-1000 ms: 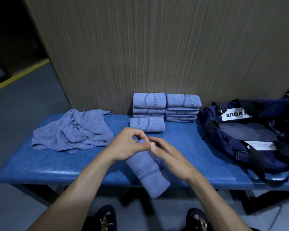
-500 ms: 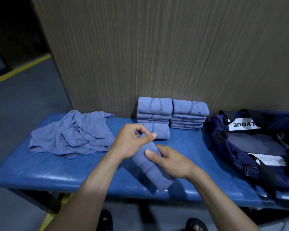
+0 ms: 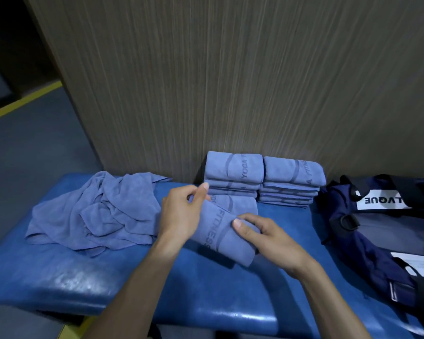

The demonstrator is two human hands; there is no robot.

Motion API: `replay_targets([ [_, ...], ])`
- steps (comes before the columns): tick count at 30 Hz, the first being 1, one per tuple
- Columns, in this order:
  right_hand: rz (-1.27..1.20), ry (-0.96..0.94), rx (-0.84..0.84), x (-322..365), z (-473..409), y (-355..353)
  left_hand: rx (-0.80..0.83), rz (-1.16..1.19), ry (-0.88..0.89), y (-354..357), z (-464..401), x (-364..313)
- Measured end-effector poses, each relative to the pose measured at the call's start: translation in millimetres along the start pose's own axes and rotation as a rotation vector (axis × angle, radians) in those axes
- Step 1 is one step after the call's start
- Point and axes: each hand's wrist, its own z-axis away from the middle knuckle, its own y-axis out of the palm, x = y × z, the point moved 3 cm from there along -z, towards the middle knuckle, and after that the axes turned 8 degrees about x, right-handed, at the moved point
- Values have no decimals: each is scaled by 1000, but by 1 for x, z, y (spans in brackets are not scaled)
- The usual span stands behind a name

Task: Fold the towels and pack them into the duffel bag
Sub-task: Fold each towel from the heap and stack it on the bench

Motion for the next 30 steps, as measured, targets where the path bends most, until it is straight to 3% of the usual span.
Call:
replay_targets([
  [3,-134,-5,-117,-4,-5,-14,49,113,-64,6,-7,3],
  [8,-193,5,-339,-17,-17,-33,345,184,-23,22,-14,15],
  [16,-188,80,-608,-24,-47,-41,103,118,-123,31,-41,15],
  [26,-22,185,-759,-27,-62,-50,69,44,-190,39,-57,19],
  [30,122,143,-788,-27,-65,-46,86,-146,-124,40,-55,18],
])
